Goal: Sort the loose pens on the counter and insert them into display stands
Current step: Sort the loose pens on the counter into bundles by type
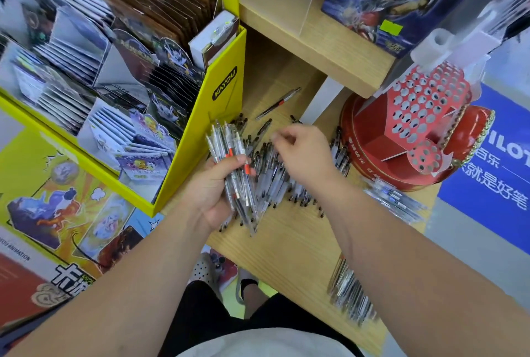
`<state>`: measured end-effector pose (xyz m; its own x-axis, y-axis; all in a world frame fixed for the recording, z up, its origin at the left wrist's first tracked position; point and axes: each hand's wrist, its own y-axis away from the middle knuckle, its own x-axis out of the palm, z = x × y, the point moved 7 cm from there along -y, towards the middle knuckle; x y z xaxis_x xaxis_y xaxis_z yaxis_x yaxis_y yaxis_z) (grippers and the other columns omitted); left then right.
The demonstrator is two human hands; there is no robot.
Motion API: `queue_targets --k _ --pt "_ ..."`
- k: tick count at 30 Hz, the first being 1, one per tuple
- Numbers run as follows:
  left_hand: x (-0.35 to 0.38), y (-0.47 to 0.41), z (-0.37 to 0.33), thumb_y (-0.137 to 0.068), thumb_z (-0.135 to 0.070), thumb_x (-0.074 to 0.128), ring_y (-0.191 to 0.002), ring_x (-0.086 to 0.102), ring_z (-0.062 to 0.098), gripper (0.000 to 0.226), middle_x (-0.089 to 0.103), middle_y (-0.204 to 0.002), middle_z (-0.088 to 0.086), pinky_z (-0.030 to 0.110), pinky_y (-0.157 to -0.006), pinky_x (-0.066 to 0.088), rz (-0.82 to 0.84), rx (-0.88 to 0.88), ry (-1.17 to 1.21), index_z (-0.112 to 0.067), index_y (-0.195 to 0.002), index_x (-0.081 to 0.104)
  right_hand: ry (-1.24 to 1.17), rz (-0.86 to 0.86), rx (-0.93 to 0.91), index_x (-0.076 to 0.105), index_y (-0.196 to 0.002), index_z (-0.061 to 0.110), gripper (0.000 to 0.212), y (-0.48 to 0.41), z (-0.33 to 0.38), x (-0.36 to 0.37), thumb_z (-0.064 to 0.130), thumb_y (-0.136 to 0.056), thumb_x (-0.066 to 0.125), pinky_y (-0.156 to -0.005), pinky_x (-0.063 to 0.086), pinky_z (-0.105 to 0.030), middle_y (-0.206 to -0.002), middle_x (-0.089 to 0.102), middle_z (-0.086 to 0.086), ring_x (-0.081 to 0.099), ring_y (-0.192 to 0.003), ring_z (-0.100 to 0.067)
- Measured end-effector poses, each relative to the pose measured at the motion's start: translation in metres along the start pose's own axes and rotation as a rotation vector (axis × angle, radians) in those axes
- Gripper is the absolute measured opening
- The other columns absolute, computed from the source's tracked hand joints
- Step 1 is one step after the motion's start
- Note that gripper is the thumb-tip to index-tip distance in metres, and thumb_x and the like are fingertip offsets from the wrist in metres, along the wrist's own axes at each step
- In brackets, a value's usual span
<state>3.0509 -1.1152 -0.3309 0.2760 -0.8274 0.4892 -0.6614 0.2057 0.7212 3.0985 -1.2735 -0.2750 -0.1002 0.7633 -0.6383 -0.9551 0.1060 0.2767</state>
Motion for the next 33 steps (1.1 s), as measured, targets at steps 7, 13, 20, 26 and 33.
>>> queue_targets --k 7,13,20,26,33 --pt "-0.024 0.003 0.003 -0.086 -0.006 0.068 -0.058 0.067 0.016 0.036 0.067 -0.074 0.008 0.029 -0.048 0.054 -0.009 -0.033 -0.094 -0.005 -0.12 0.055 0.191 -0.032 0.124 0.069 -0.082 0.004 0.042 -0.086 -0.016 0.022 0.038 -0.102 0.052 -0.074 0.057 -0.039 -0.081 0.068 -0.012 0.065 -0.075 -0.029" --pt "-0.046 0.007 0.001 -0.071 -0.01 0.075 -0.059 0.068 0.02 0.049 0.069 -0.071 0.01 0.033 -0.054 0.057 0.007 -0.08 -0.2 -0.004 -0.116 0.055 0.353 -0.05 0.272 0.06 -0.111 0.004 0.048 -0.11 -0.026 0.029 0.049 -0.103 0.045 -0.082 0.053 -0.035 -0.107 0.067 -0.015 0.065 -0.102 -0.033" --pt "-0.059 0.016 -0.002 -0.08 -0.004 0.071 -0.058 0.066 0.023 0.034 0.069 -0.072 0.013 0.035 -0.056 0.058 0.041 -0.089 -0.232 -0.004 -0.111 0.058 0.34 0.017 0.332 0.053 -0.124 0.003 0.037 -0.12 -0.023 0.044 0.033 -0.104 0.044 -0.097 0.051 -0.035 -0.13 0.058 -0.016 0.058 -0.116 -0.029" --pt "-0.063 0.021 0.0 -0.081 -0.008 0.075 -0.069 0.067 0.029 0.051 0.069 -0.082 0.019 0.042 -0.066 0.059 -0.033 -0.072 -0.226 0.002 -0.127 0.056 0.122 -0.09 0.244 0.059 -0.08 0.015 0.031 -0.106 -0.01 0.037 0.043 -0.091 0.063 -0.058 0.042 -0.026 -0.08 0.063 -0.004 0.062 -0.07 -0.02" --pt "-0.046 0.038 0.004 -0.092 -0.002 0.065 -0.057 0.067 0.021 0.012 0.069 -0.071 0.013 0.036 -0.061 0.055 -0.074 -0.047 -0.313 -0.008 -0.102 0.061 0.019 0.091 0.108 0.069 -0.081 0.001 0.036 -0.005 0.0 0.004 0.035 -0.093 0.067 -0.054 0.046 -0.026 -0.063 0.063 -0.01 0.056 -0.054 -0.019"
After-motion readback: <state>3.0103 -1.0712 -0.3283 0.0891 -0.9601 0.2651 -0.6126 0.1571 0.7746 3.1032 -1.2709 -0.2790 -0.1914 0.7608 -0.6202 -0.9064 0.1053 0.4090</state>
